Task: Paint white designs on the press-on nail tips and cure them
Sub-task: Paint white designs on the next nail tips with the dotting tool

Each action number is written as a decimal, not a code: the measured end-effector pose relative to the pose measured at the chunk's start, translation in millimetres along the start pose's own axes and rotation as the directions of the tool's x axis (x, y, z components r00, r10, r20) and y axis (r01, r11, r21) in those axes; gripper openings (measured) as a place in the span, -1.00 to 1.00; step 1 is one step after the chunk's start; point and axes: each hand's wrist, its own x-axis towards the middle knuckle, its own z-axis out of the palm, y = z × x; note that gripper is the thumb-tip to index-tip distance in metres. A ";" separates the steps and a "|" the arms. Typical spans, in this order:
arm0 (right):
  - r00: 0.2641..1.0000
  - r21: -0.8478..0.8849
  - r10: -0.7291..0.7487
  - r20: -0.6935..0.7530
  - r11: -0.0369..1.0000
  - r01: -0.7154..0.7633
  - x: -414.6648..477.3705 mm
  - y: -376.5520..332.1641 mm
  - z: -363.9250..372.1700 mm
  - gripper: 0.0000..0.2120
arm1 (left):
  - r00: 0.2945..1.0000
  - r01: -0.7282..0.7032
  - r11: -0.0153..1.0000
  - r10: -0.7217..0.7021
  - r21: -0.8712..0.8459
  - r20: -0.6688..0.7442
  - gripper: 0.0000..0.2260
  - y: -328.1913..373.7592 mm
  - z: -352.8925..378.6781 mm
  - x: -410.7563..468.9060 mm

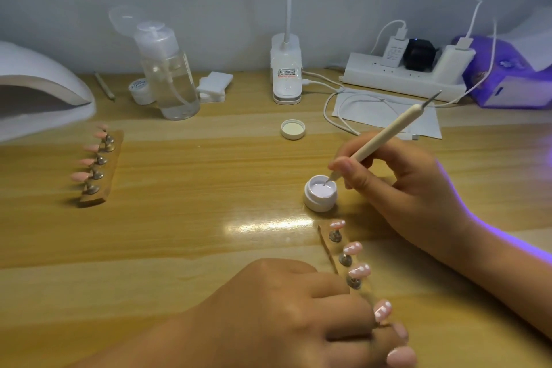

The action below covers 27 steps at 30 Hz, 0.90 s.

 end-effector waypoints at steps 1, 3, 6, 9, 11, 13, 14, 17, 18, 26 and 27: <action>1.000 -0.028 -0.024 0.010 0.999 0.024 -0.2 0.8 0.1 -0.88 | 0.999 0.040 0.998 -0.041 -0.053 -0.004 -0.76 -0.9 3.5 -1.7; 0.998 -0.069 -0.051 0.024 0.996 0.052 -0.4 2.0 0.1 -0.84 | 0.994 0.108 0.978 -0.107 -0.177 0.013 -0.88 0.1 3.3 -5.4; 0.995 -0.118 -0.085 0.049 0.989 0.091 -0.4 1.9 0.9 -0.87 | 0.983 0.131 0.924 -0.167 -0.360 -0.072 -0.84 -3.3 1.4 -4.7; 0.994 -0.134 -0.089 0.067 0.986 0.097 0.3 1.5 1.4 -0.88 | 0.897 0.221 0.787 -0.396 -0.576 -0.197 -0.84 -11.0 -0.4 -0.4; 0.993 -0.156 -0.086 0.074 0.983 0.097 0.5 2.2 1.3 -0.85 | 0.741 0.291 0.518 -0.654 -0.805 -0.153 -0.90 -18.1 -1.7 2.2; 0.995 -0.150 -0.060 0.083 0.986 0.072 0.4 3.0 0.8 -0.80 | 0.523 0.269 0.203 -0.852 -0.942 -0.034 -0.92 -28.9 1.9 0.0; 0.995 -0.139 -0.044 0.086 0.989 0.056 0.2 3.4 0.6 -0.78 | 0.444 0.250 0.094 -0.896 -0.964 0.028 -0.94 -34.6 4.7 -1.8; 0.997 -0.100 -0.014 0.072 0.995 0.021 -0.2 2.5 0.8 -0.78 | 0.336 0.258 -0.074 -0.928 -0.963 0.162 -0.93 -45.6 9.0 -3.2; 0.998 -0.081 -0.005 0.059 0.997 0.010 -0.3 1.8 1.0 -0.80 | 0.336 0.256 -0.102 -0.923 -0.961 0.187 -0.93 -46.9 10.2 -3.5; 0.951 0.436 0.274 -0.143 0.880 -0.188 1.0 -9.1 -1.9 -0.93 | 0.546 0.375 -0.038 -0.799 -0.926 0.254 -0.90 -41.3 10.7 0.0; 0.942 0.510 0.308 -0.135 0.836 -0.200 0.7 -9.8 -2.0 -0.89 | 0.541 0.397 -0.041 -0.796 -0.917 0.270 -0.89 -41.2 10.7 0.2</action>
